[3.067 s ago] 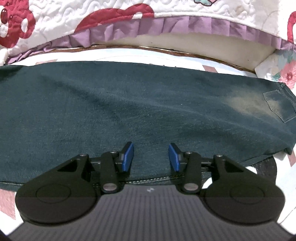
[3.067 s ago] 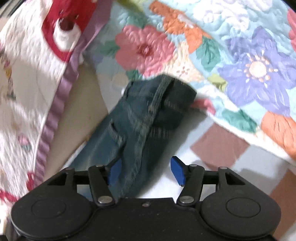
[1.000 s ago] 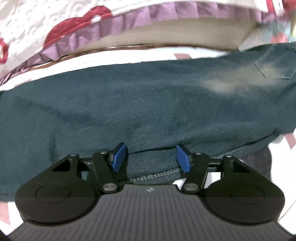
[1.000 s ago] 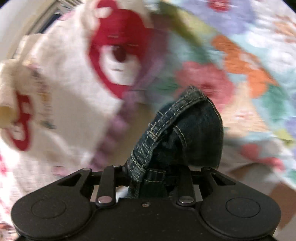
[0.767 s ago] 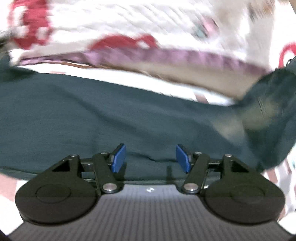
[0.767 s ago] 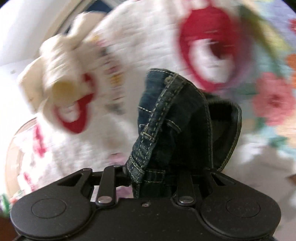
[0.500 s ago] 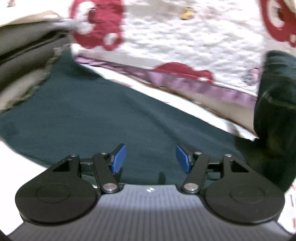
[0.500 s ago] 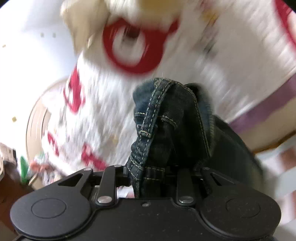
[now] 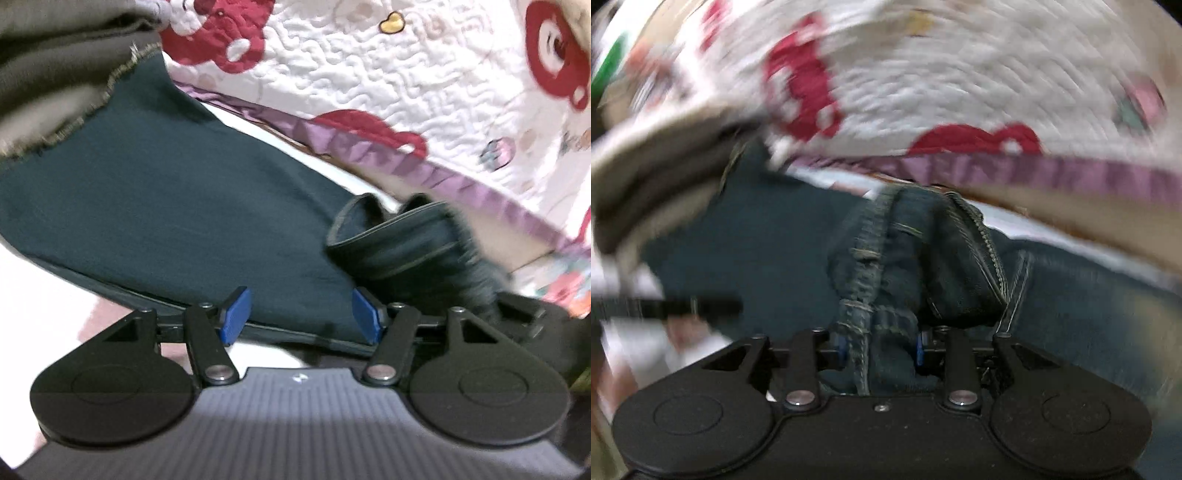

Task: Fold clothes

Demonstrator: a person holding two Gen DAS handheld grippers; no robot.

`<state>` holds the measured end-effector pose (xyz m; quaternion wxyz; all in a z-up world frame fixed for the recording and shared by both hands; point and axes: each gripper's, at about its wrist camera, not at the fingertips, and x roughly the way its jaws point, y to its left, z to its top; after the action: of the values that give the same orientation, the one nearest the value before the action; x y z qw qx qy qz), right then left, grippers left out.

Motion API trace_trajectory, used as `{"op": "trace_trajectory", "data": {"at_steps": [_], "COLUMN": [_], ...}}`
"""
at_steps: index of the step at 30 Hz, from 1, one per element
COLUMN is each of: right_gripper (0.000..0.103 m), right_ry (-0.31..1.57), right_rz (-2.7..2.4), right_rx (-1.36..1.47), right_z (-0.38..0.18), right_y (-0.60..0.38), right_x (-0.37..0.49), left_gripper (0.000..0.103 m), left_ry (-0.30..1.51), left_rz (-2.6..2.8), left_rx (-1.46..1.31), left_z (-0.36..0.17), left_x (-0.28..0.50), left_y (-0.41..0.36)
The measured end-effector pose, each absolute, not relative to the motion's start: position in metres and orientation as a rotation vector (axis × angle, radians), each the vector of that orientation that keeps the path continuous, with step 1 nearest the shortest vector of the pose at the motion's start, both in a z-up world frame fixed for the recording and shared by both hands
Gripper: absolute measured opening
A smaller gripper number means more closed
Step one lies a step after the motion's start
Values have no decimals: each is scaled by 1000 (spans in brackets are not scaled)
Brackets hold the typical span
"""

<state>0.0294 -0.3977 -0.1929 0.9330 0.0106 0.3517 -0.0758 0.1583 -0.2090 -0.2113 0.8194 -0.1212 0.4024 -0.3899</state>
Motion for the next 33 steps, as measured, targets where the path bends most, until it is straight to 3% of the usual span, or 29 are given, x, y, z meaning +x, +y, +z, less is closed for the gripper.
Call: {"op": "trace_trajectory", "data": {"at_steps": [4, 7, 14, 16, 22, 24, 25, 26, 27, 28, 33], "right_gripper": [39, 47, 49, 55, 55, 55, 55, 55, 55, 56, 56], "right_ry": [708, 704, 688, 694, 721, 730, 734, 739, 743, 747, 740], "right_rz": [-154, -157, -162, -190, -299, -336, -354, -372, -391, -409, -487], "right_rx": [-182, -295, -559, -578, -582, -584, -584, -584, -585, -585, -543], "right_z": [-194, -196, -202, -205, -215, -219, -220, -222, -224, -225, -226], "right_y": [-388, -383, -371, -376, -403, -412, -416, -421, -425, -429, -447], "right_x": [14, 6, -14, -22, -48, -56, -61, -65, -69, -74, -89], "left_gripper": [64, 67, 71, 72, 74, 71, 65, 55, 30, 22, 13], "left_ry": [887, 904, 965, 977, 958, 935, 935, 939, 942, 934, 791], "left_rz": [-933, -977, -1003, -1006, -912, -860, -861, -858, -852, -844, -841], "left_rx": [-407, -459, -542, -567, -561, -563, -553, -512, -467, -409, -219], "left_z": [-213, -211, -219, -220, -220, -221, -221, -220, -218, -214, -176], "left_x": [154, 149, 142, 141, 139, 139, 139, 139, 138, 136, 123], "left_y": [-211, -217, -230, -235, -260, -266, -271, -277, -284, -291, -305]}}
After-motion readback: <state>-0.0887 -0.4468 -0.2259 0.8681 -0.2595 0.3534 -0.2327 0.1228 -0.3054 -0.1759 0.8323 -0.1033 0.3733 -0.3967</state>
